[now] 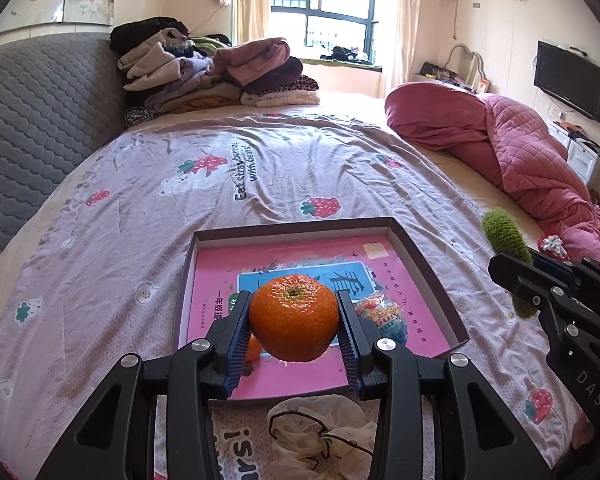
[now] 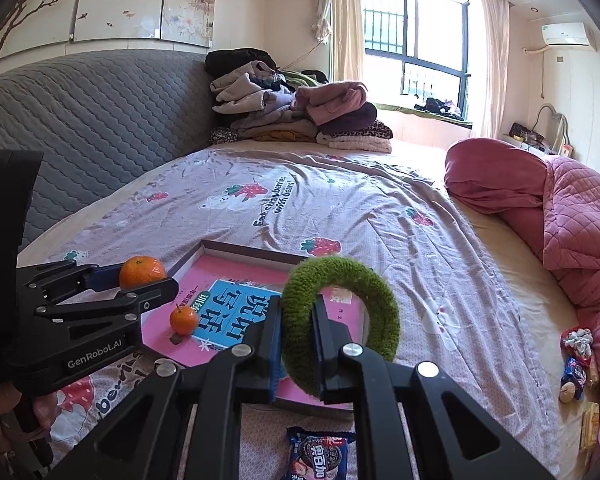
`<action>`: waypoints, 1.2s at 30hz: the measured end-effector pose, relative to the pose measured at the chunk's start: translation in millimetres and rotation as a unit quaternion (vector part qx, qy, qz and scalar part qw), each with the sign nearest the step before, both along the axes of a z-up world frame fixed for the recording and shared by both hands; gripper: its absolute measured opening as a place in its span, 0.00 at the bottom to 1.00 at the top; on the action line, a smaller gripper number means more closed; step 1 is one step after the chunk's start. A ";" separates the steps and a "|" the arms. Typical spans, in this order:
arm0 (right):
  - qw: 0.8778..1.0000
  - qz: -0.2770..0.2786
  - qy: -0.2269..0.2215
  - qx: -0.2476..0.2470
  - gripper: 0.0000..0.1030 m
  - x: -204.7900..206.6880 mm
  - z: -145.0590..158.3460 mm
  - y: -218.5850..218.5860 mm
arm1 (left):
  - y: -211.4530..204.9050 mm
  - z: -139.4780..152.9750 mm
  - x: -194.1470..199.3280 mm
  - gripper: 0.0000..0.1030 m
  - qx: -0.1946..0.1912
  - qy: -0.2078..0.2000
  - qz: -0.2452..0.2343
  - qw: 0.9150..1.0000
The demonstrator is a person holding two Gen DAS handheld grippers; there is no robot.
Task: Organize objects
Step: 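Lower the mandarin in left gripper into the tray while right gripper lowers the green ring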
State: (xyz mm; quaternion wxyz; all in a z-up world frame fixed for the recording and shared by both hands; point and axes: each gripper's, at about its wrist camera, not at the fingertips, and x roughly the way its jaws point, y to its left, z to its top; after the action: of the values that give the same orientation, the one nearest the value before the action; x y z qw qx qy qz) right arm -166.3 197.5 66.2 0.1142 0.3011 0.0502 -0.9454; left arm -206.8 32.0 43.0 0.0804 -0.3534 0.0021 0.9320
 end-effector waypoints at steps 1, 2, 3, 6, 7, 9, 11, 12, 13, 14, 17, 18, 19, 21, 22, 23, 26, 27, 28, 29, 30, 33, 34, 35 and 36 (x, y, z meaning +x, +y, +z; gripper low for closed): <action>1.000 0.000 -0.004 -0.002 0.13 -3.7 -2.0 0.6 | 1.2 -1.5 -2.4 0.40 0.000 -0.001 0.000 1.000; 1.000 -0.002 -0.006 -0.002 0.13 -7.4 -4.0 1.4 | 1.7 -3.5 -5.2 0.40 0.001 -0.004 -0.001 1.000; 1.000 -0.001 -0.008 -0.002 0.13 -10.6 -5.7 1.2 | 1.7 -5.3 -7.6 0.40 0.003 -0.006 -0.002 1.000; 1.000 -0.004 -0.016 0.001 0.13 -21.5 -13.0 1.7 | 2.7 -11.5 -16.0 0.40 0.002 -0.012 -0.002 1.000; 1.000 -0.005 -0.021 0.001 0.13 -25.3 -15.4 1.8 | 2.7 -13.6 -18.7 0.40 0.001 -0.014 -0.002 1.000; 1.000 -0.005 -0.026 0.004 0.13 -32.7 -20.8 1.8 | 2.2 -19.1 -24.0 0.40 0.002 -0.021 -0.002 1.000; 0.999 -0.010 -0.032 0.004 0.13 -39.2 -27.2 2.5 | 2.3 -25.4 -29.0 0.40 0.004 -0.030 -0.002 1.000; 0.999 -0.011 -0.037 0.000 0.13 -42.3 -30.8 2.8 | 2.7 -28.4 -30.7 0.40 0.008 -0.034 -0.004 0.999; 0.999 -0.012 -0.042 -0.001 0.13 -45.4 -34.9 3.0 | 2.9 -31.2 -32.6 0.40 0.008 -0.037 -0.006 0.999; 0.999 -0.013 -0.044 0.001 0.13 -47.9 -38.7 2.5 | 3.2 -34.1 -34.5 0.40 0.007 -0.039 -0.005 0.999; 0.998 -0.011 -0.054 0.000 0.13 -55.2 -46.5 1.9 | 2.2 -40.9 -41.1 0.40 0.004 -0.045 -0.003 0.999; 0.998 -0.011 -0.055 -0.002 0.13 -57.6 -47.3 1.8 | 1.3 -42.4 -43.5 0.40 0.005 -0.046 -0.001 0.999; 0.998 -0.013 -0.056 -0.002 0.13 -60.0 -48.1 2.1 | 1.0 -44.2 -45.3 0.40 0.006 -0.047 -0.001 0.999; 0.998 -0.014 -0.055 0.000 0.13 -63.7 -49.5 2.3 | 1.9 -48.9 -49.5 0.40 0.005 -0.053 -0.002 0.999; 0.998 -0.016 -0.056 0.002 0.13 -66.0 -50.5 1.8 | 3.0 -51.2 -51.2 0.40 0.007 -0.056 -0.004 0.998; 0.998 -0.015 -0.056 0.005 0.13 -68.1 -51.4 1.1 | 4.1 -53.6 -53.3 0.40 0.006 -0.059 -0.005 0.998; 0.998 -0.012 -0.059 0.009 0.13 -75.0 -53.6 -1.2 | 5.1 -58.0 -59.3 0.40 0.005 -0.063 -0.005 0.998; 0.998 -0.012 -0.059 0.011 0.13 -77.2 -54.6 -1.7 | 5.0 -58.8 -61.6 0.40 0.006 -0.063 -0.003 0.998; 0.998 -0.013 -0.060 0.011 0.13 -79.2 -55.9 -1.7 | 4.7 -59.9 -64.7 0.40 0.006 -0.065 -0.002 0.998; 0.998 -0.011 -0.062 0.012 0.13 -81.5 -57.1 -2.2 | 4.5 -61.2 -67.3 0.40 0.008 -0.068 -0.001 0.998; 0.998 -0.012 -0.062 0.014 0.13 -83.7 -58.0 -2.7 | 4.7 -62.0 -69.9 0.40 0.012 -0.070 -0.002 0.997; 0.997 -0.010 -0.069 0.017 0.13 -91.9 -63.2 -4.2 | 7.6 -66.3 -75.8 0.40 0.011 -0.075 -0.006 0.997; 0.997 -0.012 -0.072 0.019 0.13 -94.5 -65.5 -4.4 | 8.9 -68.3 -77.5 0.40 0.008 -0.079 -0.007 0.997; 0.997 -0.012 -0.077 0.018 0.13 -97.6 -68.0 -4.6 | 9.7 -70.3 -79.1 0.40 0.008 -0.082 -0.007 0.997; 0.996 -0.011 -0.083 0.012 0.13 -100.3 -71.0 -4.4 | 10.6 -71.8 -81.0 0.40 0.009 -0.086 -0.009 0.996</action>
State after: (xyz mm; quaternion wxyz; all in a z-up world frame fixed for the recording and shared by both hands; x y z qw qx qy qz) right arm -266.6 193.2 -4.7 0.1039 0.3809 0.0483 -0.9175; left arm -287.9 42.6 -28.7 0.0917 -0.4316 -0.0098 0.8973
